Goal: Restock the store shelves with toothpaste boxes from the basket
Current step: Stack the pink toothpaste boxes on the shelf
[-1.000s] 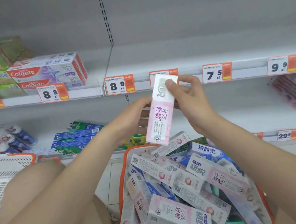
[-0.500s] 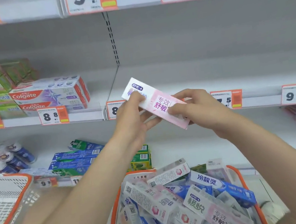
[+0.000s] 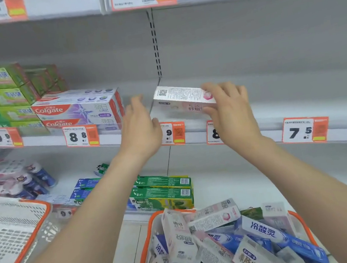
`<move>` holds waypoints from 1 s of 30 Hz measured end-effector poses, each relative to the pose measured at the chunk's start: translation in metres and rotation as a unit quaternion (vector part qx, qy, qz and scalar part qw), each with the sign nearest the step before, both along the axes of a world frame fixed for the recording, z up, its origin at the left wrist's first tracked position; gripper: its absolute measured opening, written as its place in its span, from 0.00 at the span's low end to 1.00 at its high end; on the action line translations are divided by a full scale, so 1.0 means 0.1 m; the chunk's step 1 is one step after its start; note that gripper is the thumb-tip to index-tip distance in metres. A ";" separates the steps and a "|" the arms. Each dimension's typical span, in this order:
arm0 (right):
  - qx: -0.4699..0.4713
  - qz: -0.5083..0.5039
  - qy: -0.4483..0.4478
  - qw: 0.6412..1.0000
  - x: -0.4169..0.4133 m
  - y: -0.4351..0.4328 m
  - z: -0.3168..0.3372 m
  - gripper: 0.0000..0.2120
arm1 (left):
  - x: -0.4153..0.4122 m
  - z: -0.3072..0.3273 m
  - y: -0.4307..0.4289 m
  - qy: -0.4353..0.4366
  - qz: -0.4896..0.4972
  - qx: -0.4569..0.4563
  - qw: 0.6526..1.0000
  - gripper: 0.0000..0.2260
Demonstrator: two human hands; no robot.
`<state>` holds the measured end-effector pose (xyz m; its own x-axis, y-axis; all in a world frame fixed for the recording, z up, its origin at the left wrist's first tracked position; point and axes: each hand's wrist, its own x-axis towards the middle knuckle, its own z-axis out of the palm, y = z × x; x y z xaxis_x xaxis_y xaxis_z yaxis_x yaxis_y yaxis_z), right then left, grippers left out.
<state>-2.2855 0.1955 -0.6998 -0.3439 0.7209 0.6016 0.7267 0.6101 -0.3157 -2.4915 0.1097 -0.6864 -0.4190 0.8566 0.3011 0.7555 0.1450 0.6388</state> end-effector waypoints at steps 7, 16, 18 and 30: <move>-0.130 0.093 -0.076 0.984 -0.11 0.32 -0.09 0.21 | -0.09 -0.12 -0.08 0.093 -0.003 -0.027 0.995 0.17; -0.012 0.031 -0.092 0.995 0.03 -0.13 -0.04 0.30 | 0.12 -0.37 -0.40 0.179 -0.146 -0.366 0.902 0.13; 0.044 0.032 -0.087 0.995 0.04 -0.40 -0.03 0.22 | 0.33 -0.51 -0.47 0.211 -0.237 -0.459 0.830 0.21; -0.328 0.116 -0.550 0.759 0.85 -1.43 -0.69 0.10 | 0.86 -1.43 -1.01 0.255 -0.257 -0.507 0.782 0.30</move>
<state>-2.2006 0.0523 -0.7687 -0.5413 0.5845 -0.6044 0.6680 0.7355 0.1131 -2.4056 0.0083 -0.8293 0.0130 0.7791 -0.6267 0.9996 -0.0249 -0.0103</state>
